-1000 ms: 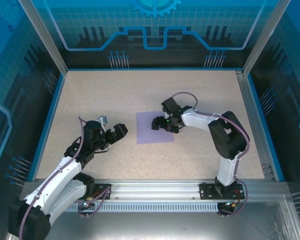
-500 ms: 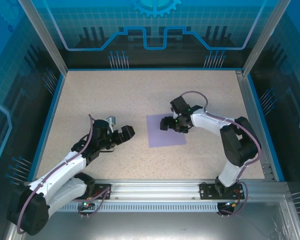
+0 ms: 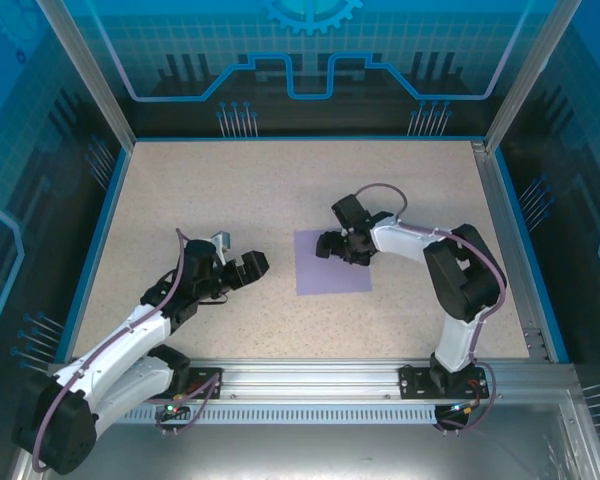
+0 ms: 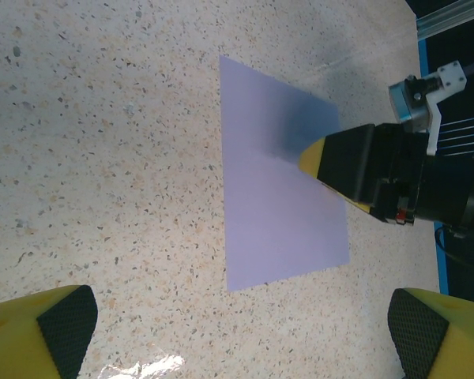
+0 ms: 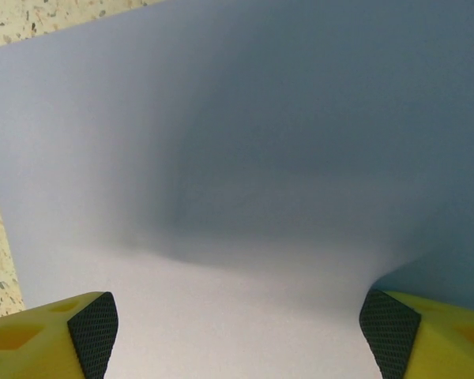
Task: Fold a paper plane with a square sheet of paper (pick it up from the middle)
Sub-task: Move the square sheet of paper to the center of the table, then fold the square sheet of paper in half at the center of the table.
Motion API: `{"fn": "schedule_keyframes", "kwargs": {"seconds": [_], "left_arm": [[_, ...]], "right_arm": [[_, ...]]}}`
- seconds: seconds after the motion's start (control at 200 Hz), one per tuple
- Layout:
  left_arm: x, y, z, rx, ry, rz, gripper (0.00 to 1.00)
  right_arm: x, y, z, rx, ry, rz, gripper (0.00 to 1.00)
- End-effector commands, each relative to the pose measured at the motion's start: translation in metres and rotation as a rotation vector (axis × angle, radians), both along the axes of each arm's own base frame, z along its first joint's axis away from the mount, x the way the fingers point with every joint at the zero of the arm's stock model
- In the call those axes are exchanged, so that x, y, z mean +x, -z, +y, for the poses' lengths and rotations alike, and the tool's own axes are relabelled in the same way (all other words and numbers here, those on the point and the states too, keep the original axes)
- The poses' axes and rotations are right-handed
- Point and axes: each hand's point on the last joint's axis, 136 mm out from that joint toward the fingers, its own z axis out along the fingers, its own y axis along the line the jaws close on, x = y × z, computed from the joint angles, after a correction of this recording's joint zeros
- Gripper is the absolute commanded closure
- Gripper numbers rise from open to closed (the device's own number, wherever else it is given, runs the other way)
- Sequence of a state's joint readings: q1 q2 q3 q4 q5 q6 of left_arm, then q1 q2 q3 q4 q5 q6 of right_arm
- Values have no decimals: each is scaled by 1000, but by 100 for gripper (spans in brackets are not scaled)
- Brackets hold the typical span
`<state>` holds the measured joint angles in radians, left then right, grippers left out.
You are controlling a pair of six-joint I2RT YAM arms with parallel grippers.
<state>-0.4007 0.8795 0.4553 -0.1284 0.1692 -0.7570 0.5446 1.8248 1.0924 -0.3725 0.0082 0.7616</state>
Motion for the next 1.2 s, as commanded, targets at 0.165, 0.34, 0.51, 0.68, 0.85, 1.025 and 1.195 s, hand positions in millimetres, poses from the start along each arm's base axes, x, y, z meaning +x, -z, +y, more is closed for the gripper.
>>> {"fn": "schedule_keyframes", "kwargs": {"seconds": [0.165,0.34,0.51,0.68,0.85,1.025,1.195], "left_arm": [[7,-11,-4,-14,3,-44,1],[9,-4,-2,15,1,-36,1],[12,5,-4,22,3,-20,1],[14,10,-4,39,13,-6,1],[15,13,-5,51,20,-1,1],[16,13,-6,50,24,0,1],[15,15,-6,50,25,7,1]], "right_arm": [[-34,2,1,-73,-77,56,11],[-21,-35,-17,-347,-121,-27,2],[-23,-36,-11,-442,-109,21,1],[-24,-17,6,-381,-85,68,1],[-27,1,18,-372,-161,91,2],[-42,23,13,-428,-298,138,2],[-55,35,14,-413,-486,132,3]]}}
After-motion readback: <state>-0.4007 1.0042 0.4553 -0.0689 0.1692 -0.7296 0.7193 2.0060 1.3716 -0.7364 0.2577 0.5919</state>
